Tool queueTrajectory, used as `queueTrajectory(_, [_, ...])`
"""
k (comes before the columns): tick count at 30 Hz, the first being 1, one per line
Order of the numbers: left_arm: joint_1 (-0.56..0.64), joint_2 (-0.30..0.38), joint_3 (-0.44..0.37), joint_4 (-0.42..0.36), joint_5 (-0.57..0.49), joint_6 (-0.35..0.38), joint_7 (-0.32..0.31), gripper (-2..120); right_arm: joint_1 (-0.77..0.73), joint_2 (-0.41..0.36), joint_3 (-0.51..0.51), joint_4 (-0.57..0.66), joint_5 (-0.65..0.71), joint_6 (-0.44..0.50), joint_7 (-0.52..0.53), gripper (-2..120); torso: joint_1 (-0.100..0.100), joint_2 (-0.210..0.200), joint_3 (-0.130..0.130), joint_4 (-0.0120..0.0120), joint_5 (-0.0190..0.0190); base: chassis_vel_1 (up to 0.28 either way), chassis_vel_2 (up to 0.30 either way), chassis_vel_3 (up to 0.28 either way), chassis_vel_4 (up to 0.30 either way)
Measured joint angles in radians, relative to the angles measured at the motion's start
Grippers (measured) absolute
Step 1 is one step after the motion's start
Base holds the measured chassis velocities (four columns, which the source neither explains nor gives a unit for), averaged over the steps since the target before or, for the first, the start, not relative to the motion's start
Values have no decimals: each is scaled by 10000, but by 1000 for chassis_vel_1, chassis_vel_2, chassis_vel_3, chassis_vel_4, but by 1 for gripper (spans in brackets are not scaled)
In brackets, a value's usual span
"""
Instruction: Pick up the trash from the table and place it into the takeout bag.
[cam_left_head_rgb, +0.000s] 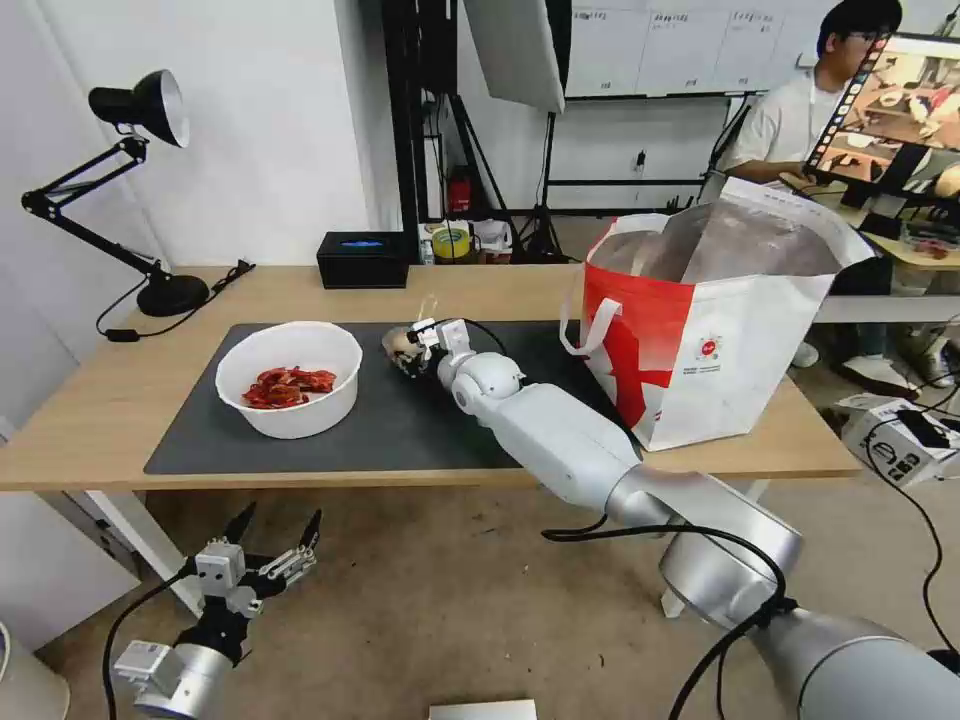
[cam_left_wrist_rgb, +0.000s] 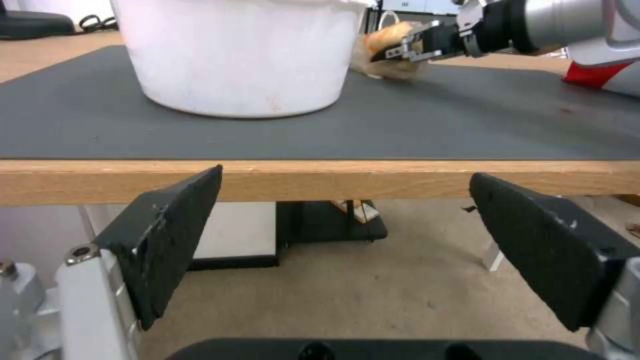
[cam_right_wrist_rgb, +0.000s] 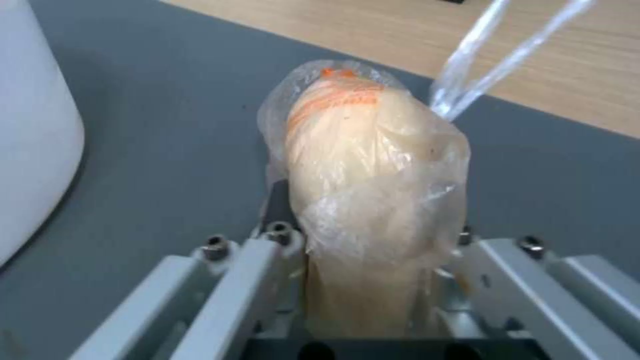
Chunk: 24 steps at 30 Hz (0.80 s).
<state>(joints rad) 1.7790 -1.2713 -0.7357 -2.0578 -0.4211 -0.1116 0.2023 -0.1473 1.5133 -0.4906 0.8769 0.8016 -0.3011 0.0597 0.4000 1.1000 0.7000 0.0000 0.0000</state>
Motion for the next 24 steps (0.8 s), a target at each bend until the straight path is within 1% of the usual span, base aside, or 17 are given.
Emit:
queueTrajectory(1, [0, 0, 0, 0, 0, 0, 0, 100, 0, 0, 0, 0, 0, 0, 0, 21, 0, 0, 0, 0, 0, 0, 0, 0, 0])
queueTrajectory(3, [-12, 0, 29, 0, 1, 4, -3, 100, -56, -219, -2, 313, 60, 0, 26, 13, 0, 0, 0, 1, 0, 0, 0, 0, 0])
queueTrajectory(5, [-14, -1, 39, 1, 3, 7, -8, 100, -82, -336, -3, 467, 84, 0, 44, 11, 0, 0, 0, 0, 1, 0, 0, 0, 0])
queueTrajectory(6, [-16, -4, 52, 0, 9, 9, -10, 100, -108, -478, -9, 662, 125, -11, 69, 8, 0, 0, 0, -1, 0, 0, 0, 0, 0])
queueTrajectory(10, [14, 50, 71, -10, 28, 10, -14, 100, -146, -924, -117, 1269, 415, -79, 200, 7, 0, 0, 0, 0, 1, 0, 0, 0, 0])
queueTrajectory(14, [26, 83, 63, -18, 29, 10, -14, 100, -149, -1036, -158, 1403, 467, -87, 220, 7, 0, 0, 0, 0, 1, 0, 0, 0, 0])
queueTrajectory(16, [41, 152, 0, -67, 10, 16, -36, 100, -173, -1393, -270, 1864, 660, -125, 277, 7, 0, 0, 0, -1, 2, 0, 0, 0, 0])
queueTrajectory(18, [46, 159, -9, -82, 4, 18, -38, 100, -187, -1471, -282, 1982, 695, -139, 291, 7, 0, 0, 0, -1, 2, 0, 0, 0, 0])
queueTrajectory(21, [81, 146, -23, -153, -6, 25, -50, 100, -292, -1846, -284, 2560, 820, -155, 396, 7, 0, 0, 0, 0, 2, 0, 0, 0, 0])
queueTrajectory(22, [81, 146, -23, -153, -6, 25, -50, 100, -292, -1846, -284, 2560, 820, -155, 396, 7, 0, 0, 0, 0, 2, 0, 0, 0, 0])
queueTrajectory(24, [113, 99, -17, -178, 11, 25, -55, 100, -399, -2050, -234, 2961, 852, -77, 472, 7, 0, 0, 0, -2, 2, 0, 0, 0, 0])
